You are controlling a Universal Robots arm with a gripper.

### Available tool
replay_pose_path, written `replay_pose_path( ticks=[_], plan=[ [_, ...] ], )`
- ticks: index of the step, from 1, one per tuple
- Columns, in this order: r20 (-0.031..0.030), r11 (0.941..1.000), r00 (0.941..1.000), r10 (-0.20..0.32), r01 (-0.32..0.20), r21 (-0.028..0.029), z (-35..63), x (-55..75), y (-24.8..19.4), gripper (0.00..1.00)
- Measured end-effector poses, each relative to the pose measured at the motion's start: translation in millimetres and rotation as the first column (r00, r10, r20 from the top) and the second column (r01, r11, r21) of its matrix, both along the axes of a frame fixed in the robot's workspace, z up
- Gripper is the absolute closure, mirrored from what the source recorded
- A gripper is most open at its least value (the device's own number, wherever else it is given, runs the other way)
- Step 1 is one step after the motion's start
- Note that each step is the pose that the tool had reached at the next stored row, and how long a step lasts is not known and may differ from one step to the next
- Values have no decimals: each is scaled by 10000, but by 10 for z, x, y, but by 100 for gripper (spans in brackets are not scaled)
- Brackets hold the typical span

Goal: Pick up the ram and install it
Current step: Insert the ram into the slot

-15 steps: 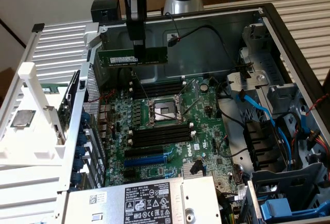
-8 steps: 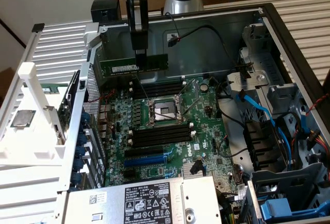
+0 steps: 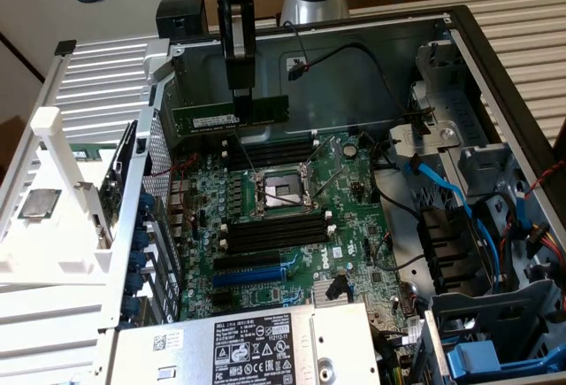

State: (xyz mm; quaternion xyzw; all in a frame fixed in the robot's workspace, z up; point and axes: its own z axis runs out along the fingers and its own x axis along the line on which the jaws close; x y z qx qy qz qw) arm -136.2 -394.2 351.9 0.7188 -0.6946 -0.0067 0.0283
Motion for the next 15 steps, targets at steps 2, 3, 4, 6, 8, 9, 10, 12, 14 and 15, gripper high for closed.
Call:
replay_pose_path(
  ticks=[2,3,4,6,8,9,10,12,14,15],
  plan=[
    [-1,10000,10000,0,0,-1,0,0,0,87],
    [0,10000,10000,0,0,0,0,0,0,87],
    [0,10000,10000,0,0,0,0,0,0,87],
    [0,10000,10000,0,0,-1,0,0,0,87],
    [-1,10000,10000,1,-1,-1,-2,0,0,87],
    [-1,10000,10000,1,-1,0,-3,3,0,87],
    [0,10000,10000,1,-1,1,-5,19,0,87],
    [-3,10000,10000,0,0,-2,-4,49,0,87],
    [-3,10000,10000,-1,1,-4,-6,72,0,87],
    [-8,10000,10000,0,0,-6,-6,95,0,87]
  ],
)
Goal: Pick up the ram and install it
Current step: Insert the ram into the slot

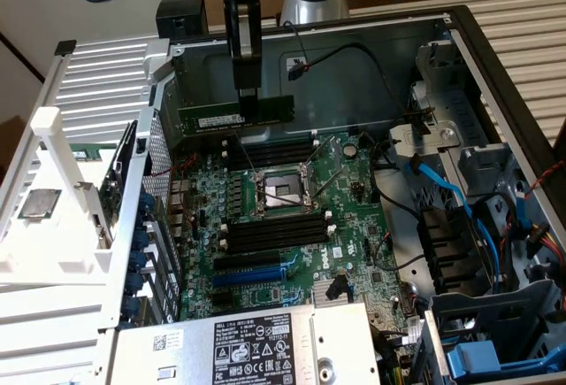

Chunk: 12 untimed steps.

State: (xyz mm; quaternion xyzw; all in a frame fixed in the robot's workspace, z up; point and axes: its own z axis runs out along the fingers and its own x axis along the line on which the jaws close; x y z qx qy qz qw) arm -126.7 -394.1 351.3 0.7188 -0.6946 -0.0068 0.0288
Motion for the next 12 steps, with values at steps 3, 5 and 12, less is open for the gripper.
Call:
replay_pose_path(
  ticks=[3,5,12],
  plan=[
    [-7,10000,10000,1,-1,-7,0,57,0,87],
    [-6,10000,10000,-1,1,-5,-1,60,4,87],
    [-7,10000,10000,0,0,-10,-5,128,58,87]
  ],
)
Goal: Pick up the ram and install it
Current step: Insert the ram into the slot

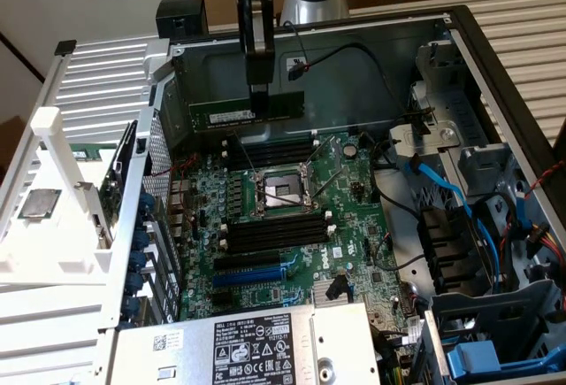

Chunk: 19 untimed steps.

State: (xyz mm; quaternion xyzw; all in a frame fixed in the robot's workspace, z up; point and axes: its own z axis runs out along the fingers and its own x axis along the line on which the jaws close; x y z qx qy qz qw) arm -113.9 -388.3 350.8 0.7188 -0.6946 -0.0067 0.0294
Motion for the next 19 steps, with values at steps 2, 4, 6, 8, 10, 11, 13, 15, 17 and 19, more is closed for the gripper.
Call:
replay_pose_path(
  ticks=[2,4,6,8,10,11,13,15,17,19],
  plan=[
    [0,10000,10000,0,0,-2,-4,67,7,87],
    [2,10000,10000,1,-1,-2,-11,157,3,87],
    [0,10000,10000,1,-1,-1,-13,163,-36,87],
    [-1,10000,10000,2,-2,3,-14,167,-70,87],
    [-2,10000,10000,3,-2,51,-16,183,-93,87],
    [-1,10000,10000,2,-2,96,-18,194,-101,87],
    [-2,9998,10000,0,0,199,-29,208,-107,87],
    [-2,9982,10000,-37,37,599,-54,223,-122,87],
    [-3,9970,10000,-68,68,770,-79,225,-182,87],
    [-3,9970,10000,-68,68,772,-119,225,-211,87]
  ],
)
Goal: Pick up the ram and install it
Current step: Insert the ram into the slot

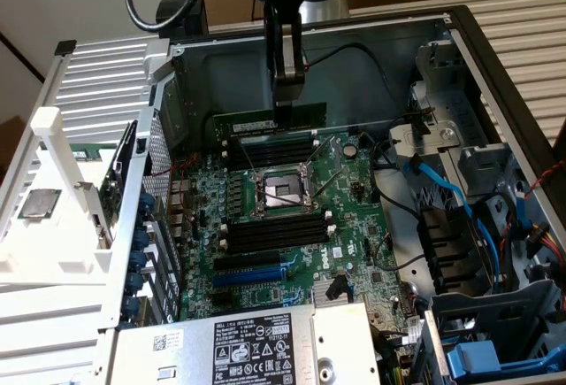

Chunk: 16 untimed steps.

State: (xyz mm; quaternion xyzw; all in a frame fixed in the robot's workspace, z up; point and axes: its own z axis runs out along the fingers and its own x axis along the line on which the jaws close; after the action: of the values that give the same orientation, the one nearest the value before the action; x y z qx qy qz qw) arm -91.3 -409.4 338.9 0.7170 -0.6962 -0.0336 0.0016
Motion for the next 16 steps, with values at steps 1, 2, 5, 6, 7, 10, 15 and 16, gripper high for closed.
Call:
replay_pose_path(
  ticks=[1,2,5,6,7,10,15,16],
  plan=[
    [1,10000,10000,-1,1,2,-20,-1,-4,87],
    [0,10000,10000,-3,3,0,-36,-1,-5,87],
    [0,10000,10000,-6,6,-16,-107,0,-5,87],
    [0,10000,10000,-7,7,-27,-123,0,-5,87],
    [-1,10000,10000,-7,7,-44,-136,0,-5,87],
    [-14,9998,10000,-7,6,-176,-171,0,-4,87],
    [-1,9998,10000,-8,8,-185,-254,4,-2,87],
    [1,9998,10000,-8,8,-186,-270,4,-2,87]
  ],
)
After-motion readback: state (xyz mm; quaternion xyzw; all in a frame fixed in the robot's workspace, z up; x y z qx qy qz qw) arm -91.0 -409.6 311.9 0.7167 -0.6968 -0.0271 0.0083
